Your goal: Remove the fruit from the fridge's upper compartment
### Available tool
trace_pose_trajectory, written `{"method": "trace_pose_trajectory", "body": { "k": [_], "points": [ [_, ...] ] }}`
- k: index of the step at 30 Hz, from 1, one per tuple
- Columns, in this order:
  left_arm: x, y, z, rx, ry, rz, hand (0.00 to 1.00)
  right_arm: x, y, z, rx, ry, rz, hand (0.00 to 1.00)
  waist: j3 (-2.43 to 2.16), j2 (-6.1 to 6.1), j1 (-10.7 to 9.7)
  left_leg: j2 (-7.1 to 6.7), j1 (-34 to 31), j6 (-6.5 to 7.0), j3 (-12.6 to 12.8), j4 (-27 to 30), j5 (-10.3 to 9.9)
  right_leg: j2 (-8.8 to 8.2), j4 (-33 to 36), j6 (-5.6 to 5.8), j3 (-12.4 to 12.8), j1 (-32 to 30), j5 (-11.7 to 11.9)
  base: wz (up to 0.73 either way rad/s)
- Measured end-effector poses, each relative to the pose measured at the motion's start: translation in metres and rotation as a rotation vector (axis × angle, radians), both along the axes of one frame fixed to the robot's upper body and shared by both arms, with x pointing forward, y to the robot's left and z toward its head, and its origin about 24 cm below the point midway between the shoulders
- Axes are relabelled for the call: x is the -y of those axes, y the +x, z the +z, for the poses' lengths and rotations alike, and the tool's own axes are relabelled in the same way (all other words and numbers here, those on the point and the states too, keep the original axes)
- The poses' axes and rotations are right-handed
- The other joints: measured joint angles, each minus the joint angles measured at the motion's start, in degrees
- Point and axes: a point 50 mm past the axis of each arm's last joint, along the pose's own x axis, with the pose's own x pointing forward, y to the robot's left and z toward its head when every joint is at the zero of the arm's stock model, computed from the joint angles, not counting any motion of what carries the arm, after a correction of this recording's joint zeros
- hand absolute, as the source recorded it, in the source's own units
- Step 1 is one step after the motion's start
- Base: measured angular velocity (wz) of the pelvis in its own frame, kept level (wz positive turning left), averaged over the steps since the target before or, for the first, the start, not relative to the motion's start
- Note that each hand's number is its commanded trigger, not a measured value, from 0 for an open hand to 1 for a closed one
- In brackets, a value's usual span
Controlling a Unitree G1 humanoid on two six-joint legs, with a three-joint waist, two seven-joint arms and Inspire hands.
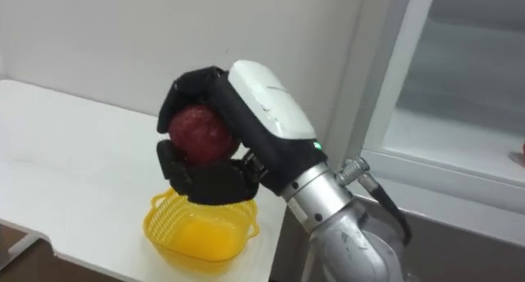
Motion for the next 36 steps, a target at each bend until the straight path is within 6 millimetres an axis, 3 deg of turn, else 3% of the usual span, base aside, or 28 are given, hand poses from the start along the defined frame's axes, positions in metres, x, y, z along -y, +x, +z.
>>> {"method": "trace_pose_trajectory", "body": {
  "k": [3,8,12,15,19,26,29,30,36],
  "points": [
    [-0.001,-0.002,0.000,-0.007,0.003,-0.006,0.00,0.000,0.012,-0.024,-0.110,-0.054,-0.029,1.00,0.17,-0.63,1.27,-0.21,-0.10,0.05,-0.89,0.28,0.06,-0.19,0.00,0.17,-0.68,0.21,-0.11,0.14],
    [-0.009,-0.004,0.002,-0.022,0.015,-0.007,0.00,0.003,0.022,-0.049,-0.221,-0.112,-0.071,1.00,-0.01,-2.60,2.97,-0.28,-0.93,0.04,-2.09,0.39,0.09,-0.65,-0.03,0.24,-2.28,-0.42,-0.15,0.12],
    [-0.014,-0.007,0.003,-0.041,0.025,-0.003,0.00,0.003,0.026,-0.065,-0.275,-0.146,-0.087,1.00,0.46,-3.59,4.41,-0.53,-1.04,0.13,-2.52,0.37,0.14,-0.94,-0.13,0.43,-3.40,-0.18,-0.26,0.09],
    [-0.019,-0.008,0.005,-0.058,0.043,-0.009,0.00,0.007,0.031,-0.081,-0.331,-0.175,-0.118,1.00,0.26,-4.51,4.56,-0.70,-1.84,0.19,-3.51,0.41,0.17,-1.10,-0.09,0.45,-5.08,-0.24,-0.27,0.19],
    [-0.021,-0.008,0.005,-0.073,0.057,-0.005,0.00,0.019,0.038,-0.101,-0.416,-0.210,-0.191,1.00,0.26,-4.75,6.01,-0.75,-2.09,0.20,-4.05,0.35,0.18,-1.10,-0.08,0.47,-5.38,-0.34,-0.29,0.06],
    [-0.026,-0.007,0.007,-0.076,0.072,-0.004,0.00,0.026,0.041,-0.112,-0.458,-0.220,-0.235,1.00,0.15,-5.21,6.29,-0.75,-3.34,0.10,-4.16,0.53,0.30,-1.08,-0.07,0.47,-5.32,-1.57,-0.29,0.00],
    [-0.027,-0.005,0.007,-0.066,0.072,0.001,0.00,0.027,0.041,-0.113,-0.458,-0.219,-0.241,1.00,0.34,-5.56,6.30,-0.78,-3.77,0.09,-4.18,1.24,0.31,-1.09,-0.08,0.47,-5.27,-1.95,-0.28,0.00],
    [-0.027,-0.003,0.007,-0.062,0.072,-0.001,0.00,0.028,0.043,-0.114,-0.461,-0.220,-0.248,1.00,0.62,-5.69,6.33,-0.79,-3.81,0.09,-4.18,1.34,0.31,-1.07,-0.08,0.46,-5.26,-1.92,-0.28,0.00],
    [-0.027,-0.004,0.007,-0.067,0.057,-0.003,0.00,0.038,0.047,-0.119,-0.477,-0.235,-0.290,1.00,0.75,-6.11,6.44,-1.04,-4.66,0.12,-4.18,1.48,0.29,-0.98,-0.13,0.47,-5.16,-2.26,-0.28,0.01]
  ]
}}
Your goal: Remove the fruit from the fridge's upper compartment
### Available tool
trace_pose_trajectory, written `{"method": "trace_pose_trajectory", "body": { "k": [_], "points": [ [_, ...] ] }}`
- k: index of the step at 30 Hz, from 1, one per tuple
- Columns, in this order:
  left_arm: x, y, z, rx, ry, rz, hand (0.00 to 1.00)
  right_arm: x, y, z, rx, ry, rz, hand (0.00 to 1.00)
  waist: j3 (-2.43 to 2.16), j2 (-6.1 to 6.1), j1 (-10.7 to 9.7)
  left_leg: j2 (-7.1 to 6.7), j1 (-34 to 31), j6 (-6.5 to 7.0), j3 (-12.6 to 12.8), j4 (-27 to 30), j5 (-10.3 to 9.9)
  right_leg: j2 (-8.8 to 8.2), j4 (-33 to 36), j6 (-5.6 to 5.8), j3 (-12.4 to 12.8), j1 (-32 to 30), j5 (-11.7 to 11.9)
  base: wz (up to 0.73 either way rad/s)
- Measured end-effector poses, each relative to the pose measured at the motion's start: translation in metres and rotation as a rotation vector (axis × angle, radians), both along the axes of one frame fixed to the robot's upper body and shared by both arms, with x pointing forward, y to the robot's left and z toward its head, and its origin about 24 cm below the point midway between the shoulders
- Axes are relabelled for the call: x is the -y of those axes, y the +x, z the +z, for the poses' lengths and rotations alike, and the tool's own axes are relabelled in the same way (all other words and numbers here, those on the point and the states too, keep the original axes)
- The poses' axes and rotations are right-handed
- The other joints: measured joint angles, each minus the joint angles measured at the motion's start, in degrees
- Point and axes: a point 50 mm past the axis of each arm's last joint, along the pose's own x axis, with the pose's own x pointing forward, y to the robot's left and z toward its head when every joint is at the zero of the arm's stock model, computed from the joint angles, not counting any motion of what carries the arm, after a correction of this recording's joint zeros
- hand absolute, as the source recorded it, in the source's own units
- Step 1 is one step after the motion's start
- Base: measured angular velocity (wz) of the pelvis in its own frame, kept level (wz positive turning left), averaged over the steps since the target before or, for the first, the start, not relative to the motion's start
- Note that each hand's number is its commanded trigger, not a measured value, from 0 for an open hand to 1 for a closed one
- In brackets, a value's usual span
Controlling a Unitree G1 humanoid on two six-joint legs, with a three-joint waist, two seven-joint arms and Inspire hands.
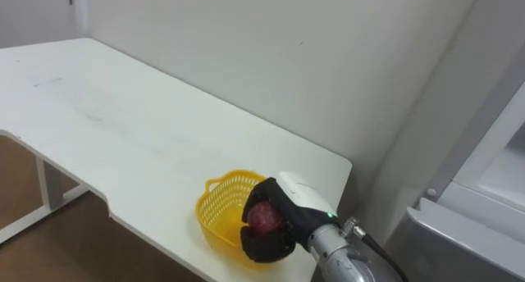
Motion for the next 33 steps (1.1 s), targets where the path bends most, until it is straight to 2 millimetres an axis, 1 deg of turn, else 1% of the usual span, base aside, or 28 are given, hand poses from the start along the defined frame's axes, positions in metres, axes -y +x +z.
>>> {"method": "trace_pose_trajectory", "body": {
  "k": [1,2,3,8,16,26,33],
  "points": [
    [-0.0001,0.0000,0.0000,0.000,0.000,0.000,0.00,0.0016,0.0003,-0.0003,-0.001,-0.003,-0.002,0.88,0.00,0.00,0.03,-0.03,-0.01,0.01,-0.03,-0.04,-0.01,0.00,0.00,0.00,-0.01,0.00,0.00,0.03],
    [-0.0007,-0.0003,0.0002,-0.001,0.001,0.000,0.00,0.0049,0.0010,0.0000,-0.001,-0.010,-0.008,0.14,0.01,0.01,0.16,-0.07,-0.03,0.02,-0.03,-0.20,-0.02,-0.02,0.00,0.00,-0.04,0.03,0.00,0.00],
    [-0.0017,-0.0010,0.0005,-0.003,0.003,-0.001,0.00,0.0066,0.0027,0.0014,0.003,-0.015,-0.012,0.00,0.02,0.02,0.26,-0.08,-0.03,0.02,-0.01,-0.22,-0.03,-0.02,0.00,0.00,-0.04,0.05,0.01,0.00],
    [-0.0051,-0.0005,0.0017,-0.003,0.011,-0.003,0.00,0.0105,0.0067,0.0054,0.024,-0.023,-0.031,0.00,0.16,0.21,0.50,-0.08,-0.02,0.02,0.09,-0.20,-0.02,-0.01,0.00,0.00,-0.06,0.09,0.01,0.00],
    [-0.0047,-0.0010,0.0027,0.008,0.011,-0.008,0.00,0.0113,0.0069,0.0048,0.025,-0.020,-0.037,0.00,0.36,0.48,1.12,-0.08,-0.08,0.02,0.02,-0.17,-0.02,-0.01,-0.04,0.00,-0.15,0.09,0.01,0.00],
    [-0.0046,0.0017,0.0035,0.025,0.012,-0.006,0.00,0.0108,0.0067,0.0055,0.033,-0.017,-0.032,0.00,0.35,0.55,1.15,-0.08,-0.09,0.02,-0.01,-0.14,-0.02,0.02,-0.05,0.00,-0.12,0.10,0.01,0.00],
    [-0.0039,0.0007,0.0032,0.023,0.012,-0.004,0.00,0.0109,0.0067,0.0056,0.029,-0.006,-0.033,0.00,0.29,1.17,1.15,-0.09,-0.07,0.02,0.00,0.11,-0.02,0.02,-0.05,0.00,-0.09,0.14,0.01,0.00]
  ]
}}
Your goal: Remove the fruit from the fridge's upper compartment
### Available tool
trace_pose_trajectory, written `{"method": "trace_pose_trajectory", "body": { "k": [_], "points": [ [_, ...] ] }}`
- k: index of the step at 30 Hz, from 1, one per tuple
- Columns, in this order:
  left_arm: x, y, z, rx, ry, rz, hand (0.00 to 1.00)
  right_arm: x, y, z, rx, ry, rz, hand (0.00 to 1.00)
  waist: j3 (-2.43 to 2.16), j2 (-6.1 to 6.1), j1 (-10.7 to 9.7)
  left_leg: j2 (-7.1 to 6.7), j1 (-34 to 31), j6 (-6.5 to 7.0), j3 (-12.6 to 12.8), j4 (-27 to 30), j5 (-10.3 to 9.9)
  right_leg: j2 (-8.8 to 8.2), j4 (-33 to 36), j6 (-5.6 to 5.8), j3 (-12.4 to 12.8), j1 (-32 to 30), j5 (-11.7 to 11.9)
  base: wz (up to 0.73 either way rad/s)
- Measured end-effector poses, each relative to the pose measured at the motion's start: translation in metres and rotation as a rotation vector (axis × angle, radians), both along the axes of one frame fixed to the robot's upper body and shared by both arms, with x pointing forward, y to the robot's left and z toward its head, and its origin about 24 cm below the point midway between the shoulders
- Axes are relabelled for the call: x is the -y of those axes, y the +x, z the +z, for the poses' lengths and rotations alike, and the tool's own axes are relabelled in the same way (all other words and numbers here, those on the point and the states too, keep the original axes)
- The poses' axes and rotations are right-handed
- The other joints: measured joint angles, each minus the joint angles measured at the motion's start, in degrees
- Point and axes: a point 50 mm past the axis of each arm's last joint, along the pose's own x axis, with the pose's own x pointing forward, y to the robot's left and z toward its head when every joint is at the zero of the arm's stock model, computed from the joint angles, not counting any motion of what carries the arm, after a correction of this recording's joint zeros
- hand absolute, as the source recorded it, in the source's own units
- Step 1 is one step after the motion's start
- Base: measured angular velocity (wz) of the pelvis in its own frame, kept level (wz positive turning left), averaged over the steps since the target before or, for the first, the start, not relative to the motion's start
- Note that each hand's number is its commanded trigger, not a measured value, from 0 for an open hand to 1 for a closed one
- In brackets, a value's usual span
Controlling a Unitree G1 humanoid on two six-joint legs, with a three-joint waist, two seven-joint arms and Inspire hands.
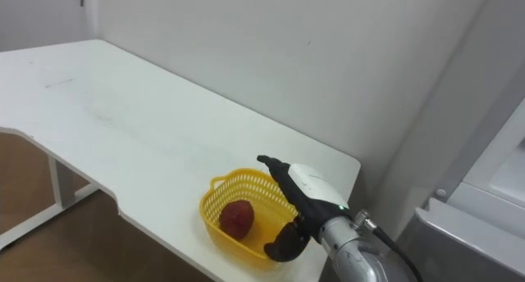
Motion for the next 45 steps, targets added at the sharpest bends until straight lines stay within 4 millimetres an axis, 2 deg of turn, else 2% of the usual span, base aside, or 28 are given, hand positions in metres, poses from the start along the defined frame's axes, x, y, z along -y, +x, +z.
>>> {"method": "trace_pose_trajectory", "body": {
  "k": [10,15,17,21,23,25,27,28,32,33,35,37,38,40,44,45],
  "points": [
    [0.000,-0.002,0.000,0.000,0.000,0.000,0.00,0.000,0.000,0.000,-0.006,0.020,-0.001,0.00,-0.12,0.41,-0.03,0.00,-0.01,0.00,0.00,0.18,0.00,0.00,0.01,0.00,-0.01,0.04,0.00,0.00],
    [0.000,-0.002,0.000,-0.001,0.000,0.002,0.00,0.000,0.000,0.001,-0.003,0.021,-0.001,0.00,-0.53,0.28,-0.15,-0.01,0.07,0.00,0.00,0.50,0.00,-0.01,0.01,0.00,0.01,0.30,0.00,0.00],
    [0.000,-0.003,0.000,-0.004,0.000,0.003,0.00,-0.001,0.000,0.003,0.006,0.025,0.003,0.00,-0.52,0.42,-0.43,-0.02,0.21,0.00,0.01,0.64,0.00,-0.03,-0.04,0.00,0.00,0.56,0.00,0.00],
    [0.001,-0.009,-0.001,-0.016,-0.003,0.027,0.00,-0.007,-0.002,0.018,0.077,0.062,0.021,0.00,-0.49,1.58,-2.24,-0.06,0.96,0.06,0.02,0.31,-0.04,-0.10,-0.05,0.00,-0.04,1.51,0.00,0.02],
    [0.002,-0.013,-0.001,-0.024,-0.005,0.031,0.00,-0.010,-0.003,0.030,0.130,0.101,0.031,0.00,-0.64,2.18,-3.21,-0.07,1.03,0.07,0.10,0.33,-0.06,-0.10,-0.05,0.00,0.02,1.54,0.01,-0.01],
    [0.004,-0.014,-0.002,-0.024,-0.006,0.032,0.00,-0.012,-0.005,0.041,0.181,0.150,0.035,0.00,-0.86,2.95,-3.59,-0.01,1.39,0.07,0.60,0.25,-0.06,-0.09,-0.02,-0.02,0.21,1.59,0.02,-0.13],
    [0.008,-0.020,-0.003,-0.037,-0.012,0.038,0.00,-0.016,-0.011,0.054,0.249,0.189,0.054,0.00,-1.42,4.32,-3.69,0.16,2.63,0.09,1.70,-0.55,-0.03,-0.12,0.23,-0.02,1.28,1.84,0.01,-0.27],
    [0.009,-0.023,-0.004,-0.042,-0.017,0.044,0.00,-0.018,-0.014,0.063,0.288,0.208,0.068,0.00,-1.53,4.90,-3.91,0.26,3.10,0.10,2.26,-0.84,-0.03,-0.08,0.21,-0.02,1.98,1.95,0.02,-0.22],
    [0.014,-0.029,-0.005,-0.048,-0.017,0.050,0.00,-0.020,-0.031,0.093,0.443,0.293,0.098,0.00,-1.14,5.88,-5.54,0.34,4.00,0.10,2.70,-0.84,-0.04,0.14,0.17,-0.03,2.98,2.48,0.03,-0.09],
    [0.016,-0.029,-0.006,-0.044,-0.015,0.052,0.00,-0.019,-0.037,0.099,0.486,0.322,0.103,0.00,-1.24,6.07,-6.23,0.38,4.04,0.11,2.88,-0.83,-0.05,0.09,0.20,-0.03,3.10,2.44,0.03,-0.08],
    [0.018,-0.027,-0.007,-0.038,-0.019,0.050,0.00,-0.016,-0.045,0.104,0.528,0.362,0.100,0.00,-1.37,6.42,-6.82,0.54,4.11,0.11,3.58,-1.12,-0.04,0.10,0.21,-0.08,3.81,2.03,0.05,-0.17],
    [0.022,-0.027,-0.008,-0.030,-0.020,0.052,0.00,-0.013,-0.056,0.105,0.555,0.404,0.096,0.00,-1.41,7.15,-7.91,0.60,4.69,0.11,4.16,-1.46,-0.04,0.26,0.27,-0.09,4.62,2.20,0.06,-0.20],
    [0.025,-0.028,-0.008,-0.027,-0.025,0.053,0.00,-0.011,-0.062,0.105,0.567,0.423,0.098,0.00,-1.50,7.89,-8.49,0.64,5.08,0.11,4.72,-1.80,-0.04,0.50,0.32,-0.08,5.01,2.30,0.06,-0.22],
    [0.028,-0.030,-0.009,-0.017,-0.031,0.054,0.00,-0.010,-0.070,0.108,0.604,0.451,0.099,0.00,-1.63,8.89,-10.36,0.90,5.56,0.12,6.03,-2.35,-0.04,0.78,0.35,-0.15,6.40,1.92,0.10,-0.30],
    [0.029,-0.031,-0.009,-0.003,-0.027,0.053,0.00,0.001,-0.081,0.110,0.631,0.533,0.056,0.00,-1.83,9.77,-12.96,1.37,6.89,0.10,8.11,-2.98,-0.05,0.95,0.36,-0.21,7.99,2.23,0.14,-0.26],
    [0.029,-0.031,-0.009,-0.002,-0.025,0.053,0.00,0.005,-0.083,0.111,0.651,0.545,0.036,0.00,-1.84,9.85,-14.20,1.46,7.06,0.09,8.67,-3.10,-0.04,1.01,0.39,-0.25,8.24,2.19,0.16,-0.21]
  ]
}}
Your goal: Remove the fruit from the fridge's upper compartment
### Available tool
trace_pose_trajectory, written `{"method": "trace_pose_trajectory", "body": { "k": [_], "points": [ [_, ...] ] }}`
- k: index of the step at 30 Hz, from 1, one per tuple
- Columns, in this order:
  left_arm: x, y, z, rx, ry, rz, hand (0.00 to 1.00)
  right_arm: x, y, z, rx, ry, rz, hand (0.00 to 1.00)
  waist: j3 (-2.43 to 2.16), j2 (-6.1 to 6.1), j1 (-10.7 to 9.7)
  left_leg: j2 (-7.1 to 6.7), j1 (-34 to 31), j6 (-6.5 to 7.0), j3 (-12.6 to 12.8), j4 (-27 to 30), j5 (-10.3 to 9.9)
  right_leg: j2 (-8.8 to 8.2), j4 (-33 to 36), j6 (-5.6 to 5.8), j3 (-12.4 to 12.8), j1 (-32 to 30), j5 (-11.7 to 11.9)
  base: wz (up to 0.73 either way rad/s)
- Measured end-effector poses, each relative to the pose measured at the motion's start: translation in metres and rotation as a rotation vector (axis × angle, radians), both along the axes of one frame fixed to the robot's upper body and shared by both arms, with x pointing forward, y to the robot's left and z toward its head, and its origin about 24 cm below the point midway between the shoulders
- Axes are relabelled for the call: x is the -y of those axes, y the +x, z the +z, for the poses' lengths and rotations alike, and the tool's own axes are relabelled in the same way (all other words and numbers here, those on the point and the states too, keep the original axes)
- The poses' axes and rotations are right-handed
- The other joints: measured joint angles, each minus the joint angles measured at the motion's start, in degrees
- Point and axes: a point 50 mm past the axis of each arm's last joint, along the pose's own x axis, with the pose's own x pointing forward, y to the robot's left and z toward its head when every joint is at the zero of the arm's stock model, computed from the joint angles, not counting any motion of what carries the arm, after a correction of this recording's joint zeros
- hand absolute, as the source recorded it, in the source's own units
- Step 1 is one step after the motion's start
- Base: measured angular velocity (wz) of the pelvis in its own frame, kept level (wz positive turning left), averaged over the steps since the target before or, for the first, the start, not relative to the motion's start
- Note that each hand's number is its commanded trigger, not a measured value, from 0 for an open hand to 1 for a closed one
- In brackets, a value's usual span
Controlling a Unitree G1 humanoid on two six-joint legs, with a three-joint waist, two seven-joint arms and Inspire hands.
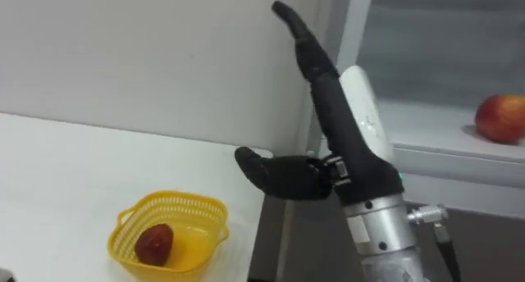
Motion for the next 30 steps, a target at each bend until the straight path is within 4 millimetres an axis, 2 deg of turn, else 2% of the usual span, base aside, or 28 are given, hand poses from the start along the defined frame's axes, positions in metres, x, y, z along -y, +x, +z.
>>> {"method": "trace_pose_trajectory", "body": {
  "k": [4,10,15,20,30],
  "points": [
    [0.000,0.002,0.000,0.023,0.018,-0.006,0.00,0.019,-0.002,0.007,0.062,0.090,-0.078,0.00,0.13,0.36,-2.26,0.10,0.72,0.00,1.83,-0.30,0.00,0.51,0.76,-0.01,1.49,-0.58,0.00,-0.24],
    [0.001,0.014,-0.003,0.037,0.036,-0.026,0.00,0.028,-0.008,0.014,0.159,0.132,-0.152,0.00,0.11,0.48,-4.71,0.26,0.37,0.02,2.42,-0.55,-0.03,0.70,0.80,-0.19,1.88,-1.29,0.23,-0.06],
    [0.005,0.011,-0.005,0.018,0.026,-0.039,0.00,0.033,-0.016,0.019,0.229,0.164,-0.191,0.00,-0.23,1.44,-5.93,0.36,0.50,-0.01,2.72,-0.54,-0.05,0.86,0.70,-0.25,2.23,-1.29,0.27,-0.03],
    [0.008,0.010,-0.006,0.012,0.022,-0.045,0.00,0.037,-0.017,0.019,0.246,0.170,-0.228,0.00,-0.16,1.77,-6.51,0.33,0.83,-0.01,3.32,-0.51,-0.04,0.89,0.72,-0.24,2.87,-1.32,0.27,-0.07],
    [0.013,0.014,-0.006,0.022,0.001,-0.040,0.00,0.056,-0.015,0.003,0.160,0.179,-0.291,0.00,-0.07,0.68,-6.38,0.29,0.78,-0.01,3.98,-0.39,-0.02,0.85,0.84,-0.18,3.47,-2.19,0.18,-0.03]
  ]
}}
